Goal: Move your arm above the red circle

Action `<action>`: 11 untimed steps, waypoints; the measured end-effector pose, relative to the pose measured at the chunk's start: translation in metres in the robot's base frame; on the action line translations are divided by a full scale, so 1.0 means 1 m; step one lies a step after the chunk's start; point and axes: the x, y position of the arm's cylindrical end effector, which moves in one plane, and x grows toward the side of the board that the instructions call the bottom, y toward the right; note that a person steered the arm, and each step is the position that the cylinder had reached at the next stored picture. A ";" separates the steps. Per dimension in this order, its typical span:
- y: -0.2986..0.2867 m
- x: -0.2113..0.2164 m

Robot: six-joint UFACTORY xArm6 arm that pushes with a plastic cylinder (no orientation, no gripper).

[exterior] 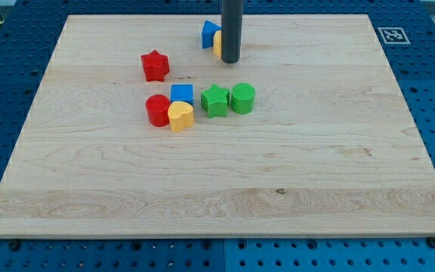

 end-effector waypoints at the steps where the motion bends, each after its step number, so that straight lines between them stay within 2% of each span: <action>1: -0.006 0.004; 3: -0.006 -0.012; 11: -0.013 0.019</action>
